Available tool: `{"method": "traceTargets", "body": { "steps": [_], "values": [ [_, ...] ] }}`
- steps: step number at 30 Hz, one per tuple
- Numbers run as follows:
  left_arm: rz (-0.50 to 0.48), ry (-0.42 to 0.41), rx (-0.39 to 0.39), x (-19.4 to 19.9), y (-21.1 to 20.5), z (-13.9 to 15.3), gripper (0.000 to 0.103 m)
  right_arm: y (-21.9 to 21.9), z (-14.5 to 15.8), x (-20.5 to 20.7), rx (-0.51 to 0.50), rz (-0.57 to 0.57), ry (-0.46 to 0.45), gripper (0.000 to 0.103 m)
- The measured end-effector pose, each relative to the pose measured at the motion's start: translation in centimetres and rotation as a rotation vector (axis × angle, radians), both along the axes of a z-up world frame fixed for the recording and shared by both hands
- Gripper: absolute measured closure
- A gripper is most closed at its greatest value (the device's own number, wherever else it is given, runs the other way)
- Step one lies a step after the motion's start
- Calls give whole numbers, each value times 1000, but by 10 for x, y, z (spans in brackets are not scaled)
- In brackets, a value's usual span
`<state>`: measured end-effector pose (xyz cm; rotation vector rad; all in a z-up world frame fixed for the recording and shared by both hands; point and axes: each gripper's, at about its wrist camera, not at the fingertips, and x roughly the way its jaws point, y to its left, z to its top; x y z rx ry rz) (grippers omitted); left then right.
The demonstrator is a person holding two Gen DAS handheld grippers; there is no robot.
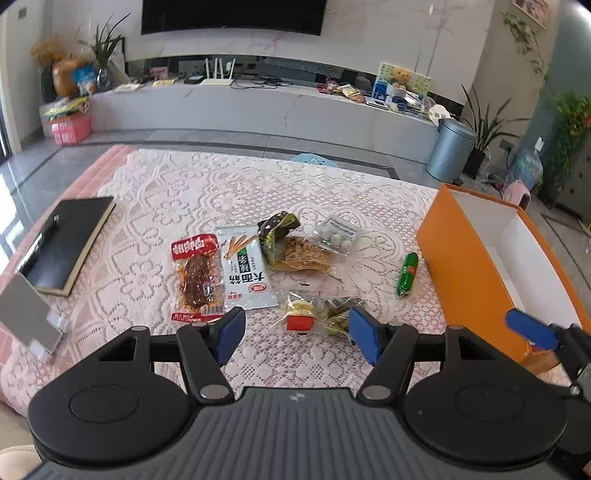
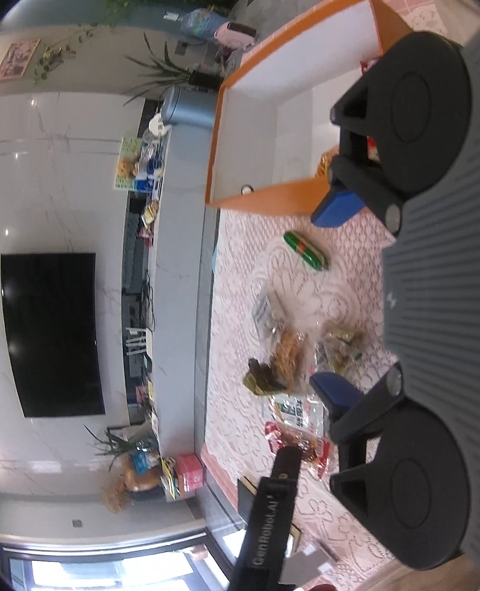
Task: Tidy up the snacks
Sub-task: 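Move both tools back over the remaining snacks on the table, then grasp the clear snack bag with the left tool while the right tool grasps the clear bag of dried snacks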
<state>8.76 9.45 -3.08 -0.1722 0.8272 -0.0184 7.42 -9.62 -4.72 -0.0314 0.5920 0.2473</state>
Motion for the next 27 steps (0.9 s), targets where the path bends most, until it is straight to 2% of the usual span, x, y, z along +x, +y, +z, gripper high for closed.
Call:
{"method": "traceTargets", "body": {
  "steps": [3,5,8,18,27],
  "values": [
    [21,23,-22,5,8,-8,28,9,-7,5,-11,36,2,30],
    [27,42,-33,10,13,-15,29,14,-11,9,-20,58,12,38],
    [23,61,-39,19,16,-22,29,22,-19,20,-28,87,38,42],
    [17,140,-93,56,24,-44,31,49,-49,70,-35,127,133,43],
    [36,180,-116,78,27,-61,33,54,-81,113,45,50,269,43]
  ]
}}
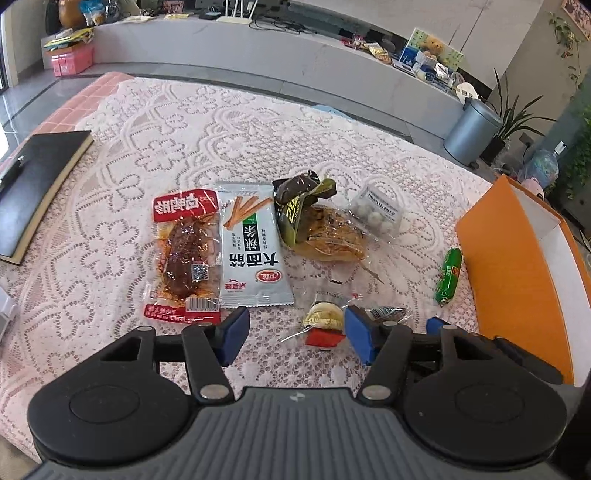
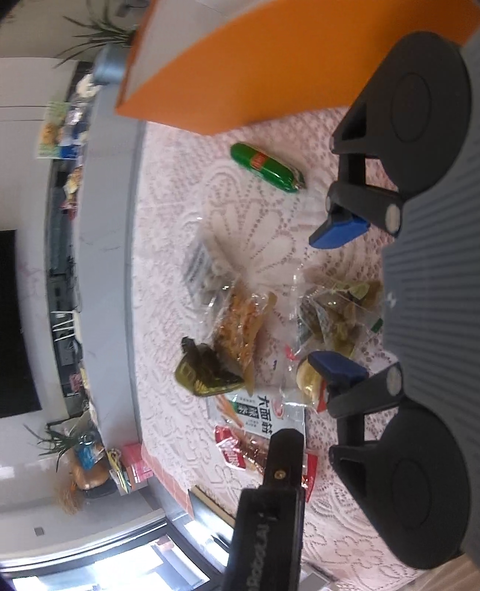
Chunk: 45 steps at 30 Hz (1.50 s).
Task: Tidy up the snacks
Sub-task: 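Grasp the clear snack bag with the left tool while the right tool grasps the clear bag of dried snacks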
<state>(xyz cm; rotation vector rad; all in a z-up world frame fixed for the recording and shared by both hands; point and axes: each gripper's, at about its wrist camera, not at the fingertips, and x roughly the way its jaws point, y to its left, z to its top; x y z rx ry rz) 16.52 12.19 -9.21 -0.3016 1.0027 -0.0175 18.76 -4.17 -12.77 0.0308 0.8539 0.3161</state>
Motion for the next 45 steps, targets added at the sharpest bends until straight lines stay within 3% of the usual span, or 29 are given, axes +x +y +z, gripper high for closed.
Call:
{"method": "traceTargets", "body": {
  "steps": [4,7,13,19,23,26,28,34,40,45],
  "values": [
    [-20,20,-6,6,-3,-8,33,1,-11,9,47,-14,67,44],
    [-39,29,-14,9,-6,-11,33,-6,-20,13,144,-31,129,55],
    [-118,24,6,12,-20,-14,32,-10,-14,7,115,-37,99,60],
    [-202,37,62,20,-35,-22,31,-28,-5,2,18,-59,66,61],
    [-226,40,132,27,-43,-30,31,-38,-10,-1,17,-71,72,61],
    [-224,41,139,31,-45,-36,31,-41,-15,-3,27,-75,79,61],
    [-219,37,146,33,-46,-40,34,-41,-16,-3,23,-78,68,61],
    [-219,30,158,34,-49,-46,56,-49,-18,-2,78,-103,81,61],
    [-195,23,151,30,-49,-41,61,-46,-14,-5,56,-80,64,61],
    [-167,-4,129,18,-46,-24,61,-47,8,-15,24,-54,4,62]
  ]
}}
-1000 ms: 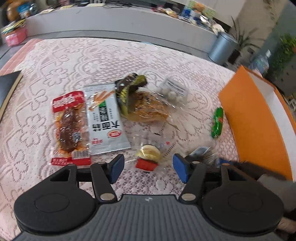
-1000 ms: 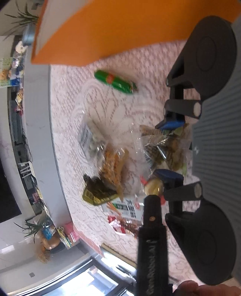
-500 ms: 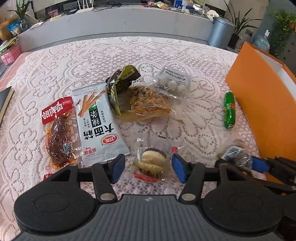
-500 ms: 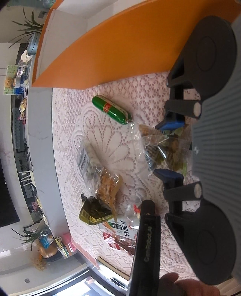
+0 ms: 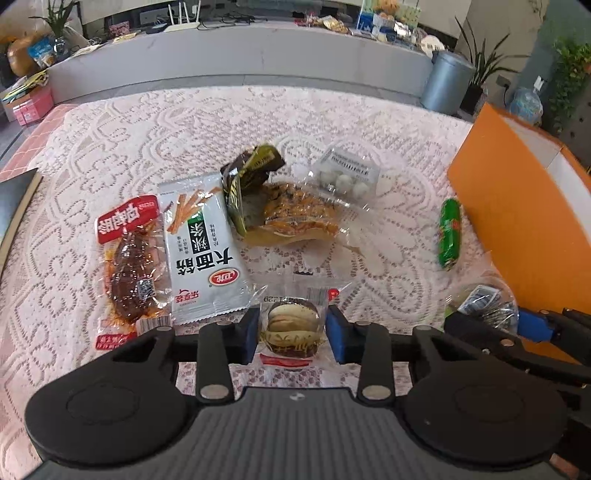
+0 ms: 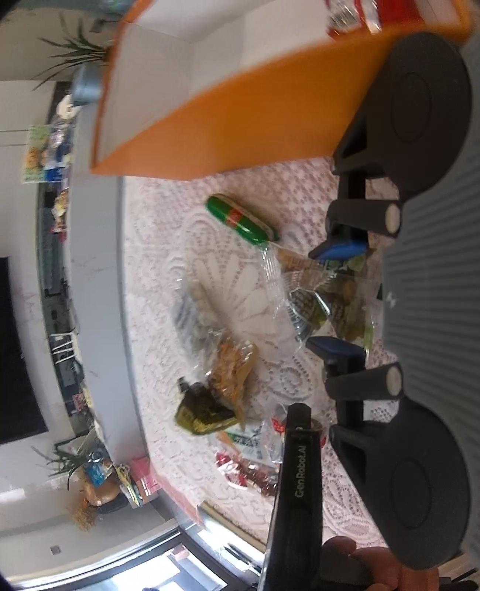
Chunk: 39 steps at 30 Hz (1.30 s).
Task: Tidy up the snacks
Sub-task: 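Grasp the clear snack bag with the left tool while the right tool grasps the clear bag of dried snacks, then carry both clear bags over the orange box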
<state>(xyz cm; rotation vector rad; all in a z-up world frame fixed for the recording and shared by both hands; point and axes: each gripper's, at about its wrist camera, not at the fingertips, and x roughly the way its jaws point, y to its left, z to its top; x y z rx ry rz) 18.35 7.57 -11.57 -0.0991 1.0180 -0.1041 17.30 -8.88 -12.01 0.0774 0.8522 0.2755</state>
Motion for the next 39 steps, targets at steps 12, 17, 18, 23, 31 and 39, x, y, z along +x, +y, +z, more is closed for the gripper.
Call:
{"method": "traceTargets", "body": {
  "steps": [12,17,18,23,31,39],
  "values": [
    [-80,-122,-93,-37,-43,83,62,-46,86,-56,74,-7,-166,62],
    [-190,-169,-90,-43,-81,115,62,-84,109,-73,80,-26,-196,62],
    [-216,-173,-85,-44,-91,120,62,-94,112,-76,75,-31,-195,62],
    [-344,-173,-69,-39,-135,135,63,-147,122,-83,16,-88,-177,62],
    [-588,-123,38,-25,-219,140,63,-217,120,-74,28,-156,-113,62],
    [-749,34,197,-4,-267,100,63,-246,97,-55,14,-147,-37,62]
  ]
}}
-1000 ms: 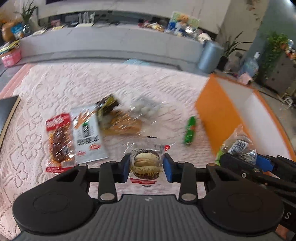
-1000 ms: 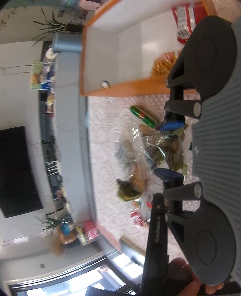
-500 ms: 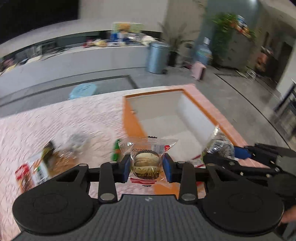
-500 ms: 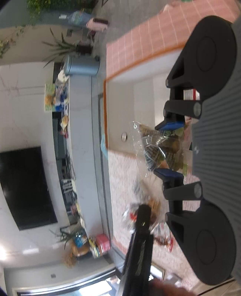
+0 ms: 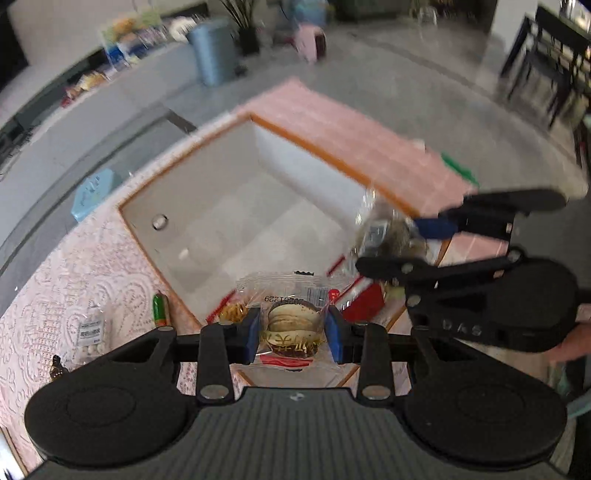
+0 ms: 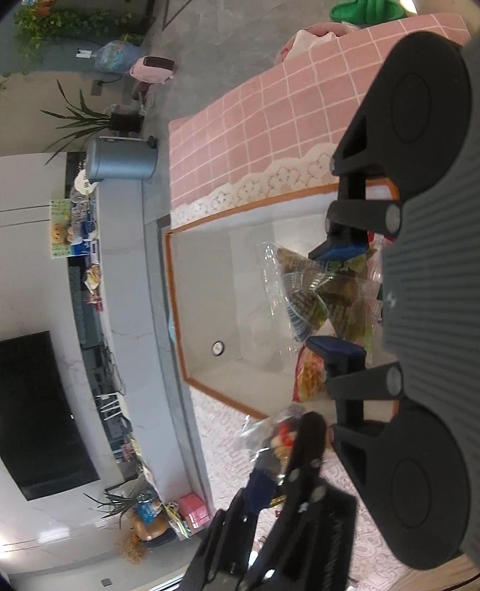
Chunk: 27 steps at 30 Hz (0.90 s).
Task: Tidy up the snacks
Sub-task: 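Carry both clear bags over the orange box, then open the left tool to drop its bag while the right tool releases its bag into the box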
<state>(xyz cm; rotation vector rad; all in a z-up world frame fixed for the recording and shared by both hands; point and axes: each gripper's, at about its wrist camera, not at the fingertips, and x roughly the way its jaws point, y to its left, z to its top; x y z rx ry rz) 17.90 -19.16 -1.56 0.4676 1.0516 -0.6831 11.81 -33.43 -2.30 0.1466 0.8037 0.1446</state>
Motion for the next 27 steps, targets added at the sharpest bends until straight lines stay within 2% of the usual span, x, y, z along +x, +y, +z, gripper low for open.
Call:
{"method": "traceTargets", "body": {
  "steps": [8,12,22,27],
  "values": [
    [-103,108,179,19,-24,-37,63,-3,-17,23,25,34,43,62],
    [-129,123,239,24,-31,-48,63,-2,-25,30,32,65,64,62],
    [-165,166,341,36,-45,-80,61,2,-40,44,50,101,121,62],
    [-177,159,342,35,-46,-83,55,6,-45,48,41,108,155,62]
  ]
}}
